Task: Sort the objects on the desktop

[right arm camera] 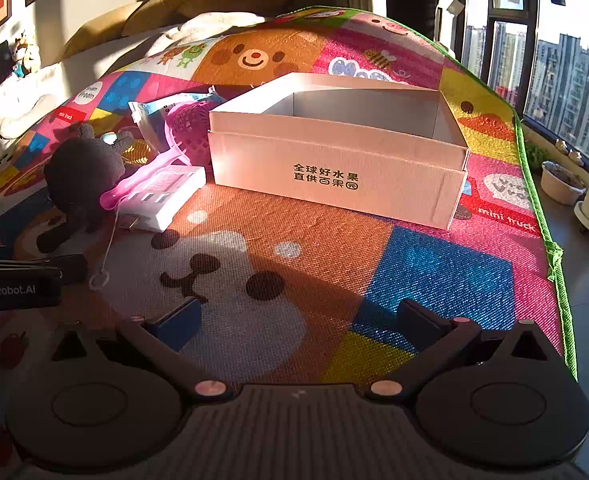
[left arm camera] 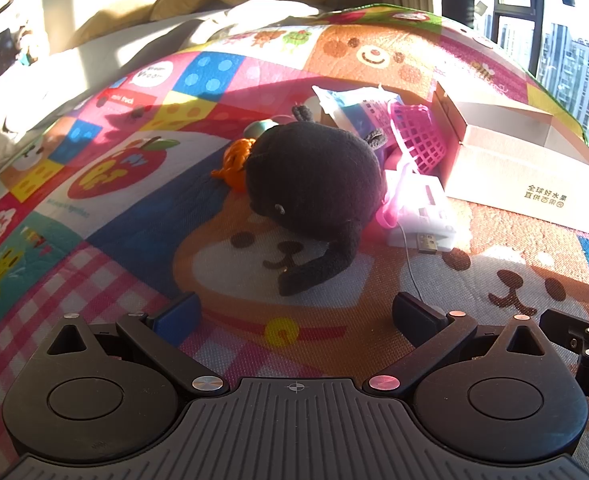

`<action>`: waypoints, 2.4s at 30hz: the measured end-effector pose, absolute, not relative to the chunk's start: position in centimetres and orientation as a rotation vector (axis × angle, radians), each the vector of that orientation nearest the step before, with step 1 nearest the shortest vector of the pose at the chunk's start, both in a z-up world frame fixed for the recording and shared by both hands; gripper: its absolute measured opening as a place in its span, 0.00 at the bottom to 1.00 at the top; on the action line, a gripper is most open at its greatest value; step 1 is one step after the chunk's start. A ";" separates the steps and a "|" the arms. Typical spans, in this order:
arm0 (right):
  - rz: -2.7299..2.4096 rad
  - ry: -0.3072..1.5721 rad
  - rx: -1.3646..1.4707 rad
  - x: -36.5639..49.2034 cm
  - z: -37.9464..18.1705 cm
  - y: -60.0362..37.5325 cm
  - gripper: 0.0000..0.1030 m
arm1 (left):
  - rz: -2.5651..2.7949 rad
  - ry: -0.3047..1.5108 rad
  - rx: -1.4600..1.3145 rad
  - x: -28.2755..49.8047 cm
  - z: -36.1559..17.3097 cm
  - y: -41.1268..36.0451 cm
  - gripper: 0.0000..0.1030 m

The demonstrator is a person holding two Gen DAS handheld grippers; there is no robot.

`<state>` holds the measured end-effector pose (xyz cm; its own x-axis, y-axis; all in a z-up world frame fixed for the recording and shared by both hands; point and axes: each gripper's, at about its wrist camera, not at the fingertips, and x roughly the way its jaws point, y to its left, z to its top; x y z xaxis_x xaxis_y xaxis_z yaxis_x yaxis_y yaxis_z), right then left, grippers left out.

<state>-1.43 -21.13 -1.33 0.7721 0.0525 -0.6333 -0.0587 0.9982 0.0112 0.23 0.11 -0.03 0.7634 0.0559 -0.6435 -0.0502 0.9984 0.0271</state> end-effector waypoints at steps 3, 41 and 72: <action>0.060 0.686 -0.009 -1.4 -1.3 -21.1 1.00 | 0.057 0.700 0.004 0.2 0.0 0.1 1.00; 0.061 0.696 -0.012 -1.3 -1.3 -21.1 1.00 | 0.030 0.709 -0.002 0.3 -0.1 0.4 1.00; 0.345 0.756 -0.132 4.5 1.3 -14.2 0.49 | 0.039 0.706 -0.137 0.9 4.8 7.4 1.00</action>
<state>4.53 -14.15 1.30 0.6745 0.2585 -0.6915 -0.3524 0.9358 0.0060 0.89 7.41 4.83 0.7603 -0.0104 -0.6494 -0.0820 0.9903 -0.1119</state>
